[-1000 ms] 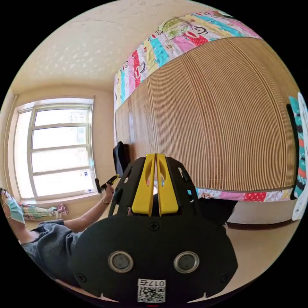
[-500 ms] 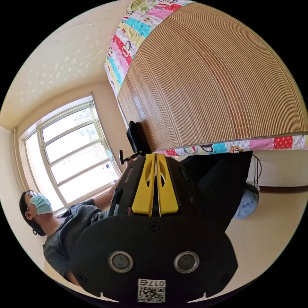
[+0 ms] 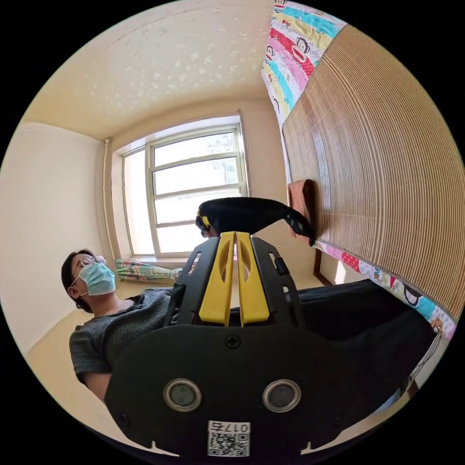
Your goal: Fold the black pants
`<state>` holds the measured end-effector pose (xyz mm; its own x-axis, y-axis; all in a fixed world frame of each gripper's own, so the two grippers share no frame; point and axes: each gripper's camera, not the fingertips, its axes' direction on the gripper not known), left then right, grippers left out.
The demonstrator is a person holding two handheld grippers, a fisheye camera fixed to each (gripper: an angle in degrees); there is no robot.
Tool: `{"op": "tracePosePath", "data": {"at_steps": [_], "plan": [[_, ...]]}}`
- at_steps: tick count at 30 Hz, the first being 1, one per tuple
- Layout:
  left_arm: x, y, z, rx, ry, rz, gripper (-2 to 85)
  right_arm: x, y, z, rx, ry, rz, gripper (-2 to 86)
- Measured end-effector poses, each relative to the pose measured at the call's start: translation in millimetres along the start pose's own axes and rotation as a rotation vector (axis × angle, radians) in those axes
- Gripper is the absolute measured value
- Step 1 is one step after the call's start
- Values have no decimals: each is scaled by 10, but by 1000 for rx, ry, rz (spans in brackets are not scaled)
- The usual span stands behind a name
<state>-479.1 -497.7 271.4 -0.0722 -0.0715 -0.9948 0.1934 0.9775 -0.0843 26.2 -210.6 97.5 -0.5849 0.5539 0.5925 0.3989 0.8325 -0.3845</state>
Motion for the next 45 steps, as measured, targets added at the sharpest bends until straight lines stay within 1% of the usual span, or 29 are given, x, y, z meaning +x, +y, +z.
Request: {"op": "tracePosePath", "data": {"at_steps": [2,5,7,10,11,14,17,19,20,21,22,23,25,26,28,29,31,32,34,35,36,37,38,39,40,41,42,43,45], "plan": [[461,-78,149,47,136,103,15,-56,15,-76,-50,1,-6,30],[1179,-127,274,158,358,272,14,-7,109,-298,-78,-63,23,76],[1614,-109,356,253,549,387,14,153,181,-507,-48,-109,87,126],[1953,-108,641,314,734,441,15,508,268,-858,19,-226,173,182],[2010,-113,726,316,761,445,15,629,272,-955,39,-292,191,200],[2297,-151,1260,256,884,493,16,811,187,-1168,127,-506,148,248],[2534,-149,1934,117,1000,522,17,914,13,-1371,242,-764,42,269],[2668,-60,2461,13,1031,502,17,954,-95,-1502,251,-770,27,262],[2686,-33,2584,-9,1037,492,17,920,-157,-1596,225,-720,-9,227],[2707,19,2801,-54,1057,482,18,849,-191,-1690,204,-671,-51,167],[2704,67,2994,-98,1064,470,18,806,-193,-1744,204,-646,-67,130],[2696,86,3085,-123,1059,460,18,723,-170,-1853,228,-608,-86,55],[2636,130,3371,-226,957,413,18,598,-110,-2038,285,-637,-144,36],[2616,142,3412,-239,914,403,18,460,-65,-2166,297,-651,-219,30],[2535,257,3534,-293,685,429,19,153,77,-2377,303,-596,-359,23],[2504,303,3576,-313,617,434,19,-79,239,-2502,308,-531,-462,21],[2262,549,3900,-432,334,341,21,-365,518,-2611,295,-475,-605,21],[2179,635,4016,-472,267,308,21,-496,692,-2645,270,-479,-681,24],[1897,1125,4630,-678,28,270,18,-627,923,-2691,232,-541,-798,35],[1837,1268,4812,-737,-18,272,17,-697,1068,-2737,215,-609,-881,45],[1704,1559,5203,-857,-95,263,15,-769,1215,-2803,207,-688,-967,54],[1586,1807,5536,-936,-92,252,9,-808,1285,-2841,203,-720,-1008,58],[1531,1907,5679,-963,-55,241,6,-901,1422,-2914,182,-743,-1080,63],[1440,2012,5876,-957,144,205,3,-1044,1555,-2936,109,-672,-1140,67],[1330,1992,5955,-868,373,158,1,-1123,1635,-2925,63,-628,-1169,67],[1247,1957,5964,-806,464,126,1,-1278,1830,-2881,-15,-551,-1228,68],[1025,1867,5950,-674,554,47,1,-1402,2048,-2815,-65,-506,-1296,66],[760,1769,5916,-556,550,-53,3,-1450,2147,-2772,-94,-504,-1323,65],[420,1623,5854,-422,505,-164,23,-1575,2474,-2611,-235,-604,-1421,56]]}}
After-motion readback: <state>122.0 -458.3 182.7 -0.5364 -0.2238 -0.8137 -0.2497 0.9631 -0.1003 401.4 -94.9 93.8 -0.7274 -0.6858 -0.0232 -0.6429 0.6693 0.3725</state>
